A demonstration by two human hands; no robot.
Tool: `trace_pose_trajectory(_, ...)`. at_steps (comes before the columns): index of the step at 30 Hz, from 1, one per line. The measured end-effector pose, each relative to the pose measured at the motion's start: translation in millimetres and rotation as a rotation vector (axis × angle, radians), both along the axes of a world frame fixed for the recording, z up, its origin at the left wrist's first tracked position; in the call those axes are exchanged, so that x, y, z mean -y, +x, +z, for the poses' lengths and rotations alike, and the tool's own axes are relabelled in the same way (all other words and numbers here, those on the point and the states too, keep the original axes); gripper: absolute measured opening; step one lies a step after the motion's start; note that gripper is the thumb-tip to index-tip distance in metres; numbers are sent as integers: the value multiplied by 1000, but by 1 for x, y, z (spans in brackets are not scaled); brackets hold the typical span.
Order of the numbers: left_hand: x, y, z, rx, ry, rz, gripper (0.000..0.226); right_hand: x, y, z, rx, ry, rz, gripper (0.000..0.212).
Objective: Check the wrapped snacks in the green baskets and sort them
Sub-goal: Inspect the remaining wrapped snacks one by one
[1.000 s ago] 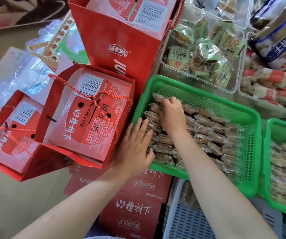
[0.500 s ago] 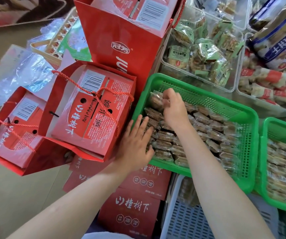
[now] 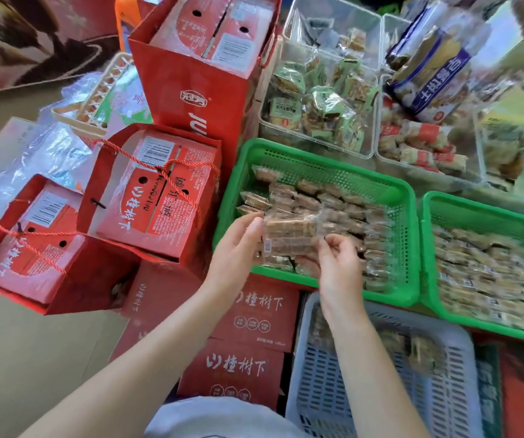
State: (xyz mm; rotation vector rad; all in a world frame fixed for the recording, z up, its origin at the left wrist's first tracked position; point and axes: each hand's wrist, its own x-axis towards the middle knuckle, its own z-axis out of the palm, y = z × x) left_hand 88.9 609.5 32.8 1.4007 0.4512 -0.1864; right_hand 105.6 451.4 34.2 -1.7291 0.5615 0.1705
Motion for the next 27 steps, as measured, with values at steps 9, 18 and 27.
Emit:
trace_pose_trajectory(9, -12, -60, 37, -168, -415, -191, 43, 18, -65, 44, -9, 304, 264, 39)
trace_pose_trajectory(18, -15, -94, 56, -87, -607, -237, 15, 29, -93, 58, 385, -105, 284, 26)
trace_pose_trajectory(27, -6, -103, 57, -123, -459, -29, 26, 47, -106, 60, 387, -132, 409, 8)
